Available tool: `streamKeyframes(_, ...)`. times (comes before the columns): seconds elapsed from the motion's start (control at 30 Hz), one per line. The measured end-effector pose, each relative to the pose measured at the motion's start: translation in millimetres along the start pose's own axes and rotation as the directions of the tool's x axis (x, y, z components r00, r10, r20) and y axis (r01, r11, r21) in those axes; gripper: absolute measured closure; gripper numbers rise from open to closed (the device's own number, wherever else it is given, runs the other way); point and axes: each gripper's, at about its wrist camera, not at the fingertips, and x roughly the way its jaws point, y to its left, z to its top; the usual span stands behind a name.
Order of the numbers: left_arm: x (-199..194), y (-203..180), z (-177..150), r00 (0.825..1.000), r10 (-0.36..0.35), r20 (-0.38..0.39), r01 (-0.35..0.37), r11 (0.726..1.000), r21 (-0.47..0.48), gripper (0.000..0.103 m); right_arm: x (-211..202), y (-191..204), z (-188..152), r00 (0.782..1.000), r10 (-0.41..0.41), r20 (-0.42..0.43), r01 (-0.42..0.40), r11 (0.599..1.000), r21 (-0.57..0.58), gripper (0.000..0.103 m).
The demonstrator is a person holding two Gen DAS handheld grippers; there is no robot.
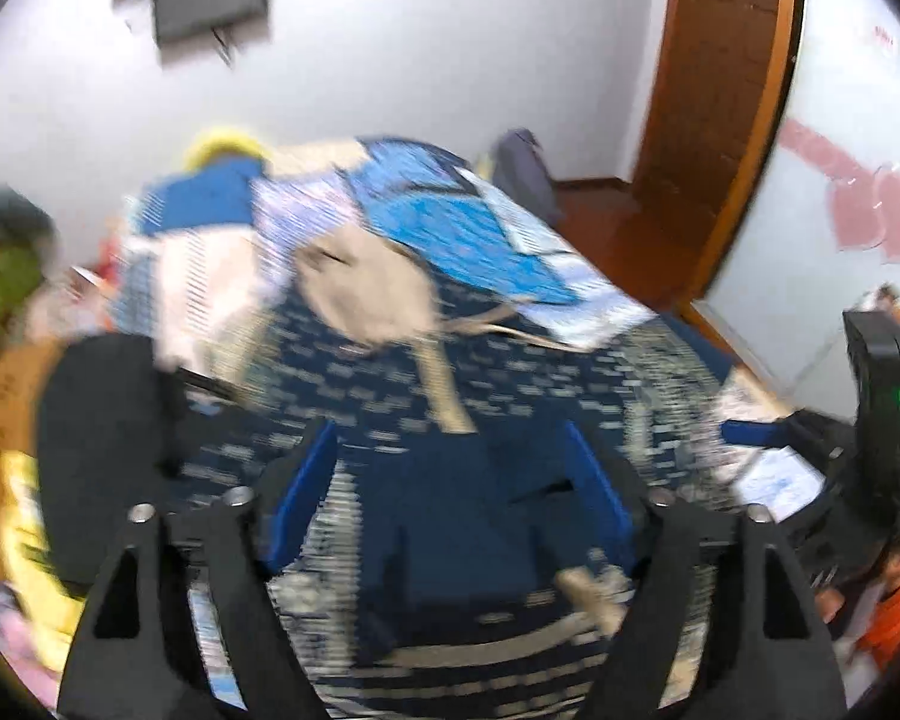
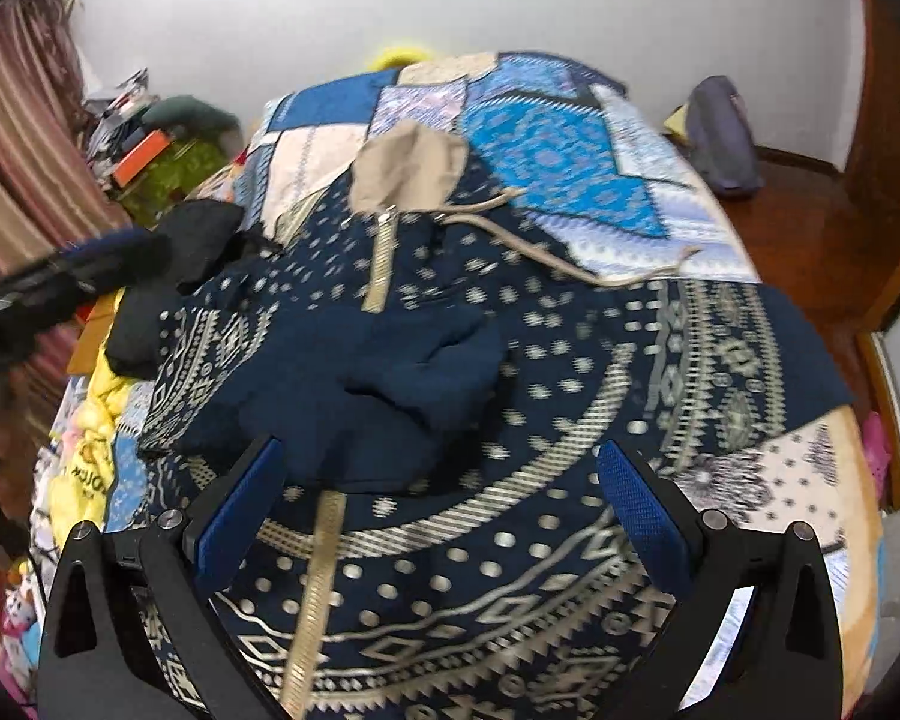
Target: Fold large clothes
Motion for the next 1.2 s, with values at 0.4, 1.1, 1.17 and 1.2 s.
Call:
streamKeyframes(0.4, 0.4, 79.4, -86.3, 0.973, 0.198, -0.122, -0.195, 0.98, 0.034, 0.01, 77.2, 33.6, 16.3, 0.973, -0.181, -0.141, 0.145, 0.961, -0.236, 0.046)
streamKeyframes(1.1, 29.5, 96.2, -115.1, 0.961, 0.185, -0.207, -0.215, 0.968, -0.131, 0.01, -8.0, 20.1, 55.8, 0.957, -0.232, 0.172, 0.267, 0.939, -0.217, 0.091)
streamKeyframes(1.17, 33.2, 90.9, -112.1, 0.962, 0.185, -0.203, -0.212, 0.969, -0.123, 0.01, -7.1, 11.8, 55.3, 0.954, -0.246, 0.169, 0.276, 0.943, -0.186, 0.091)
streamKeyframes(1.2, 35.9, 88.1, -111.6, 0.962, 0.182, -0.205, -0.209, 0.97, -0.12, 0.01, -4.2, 7.1, 54.9, 0.956, -0.249, 0.157, 0.274, 0.947, -0.167, 0.091)
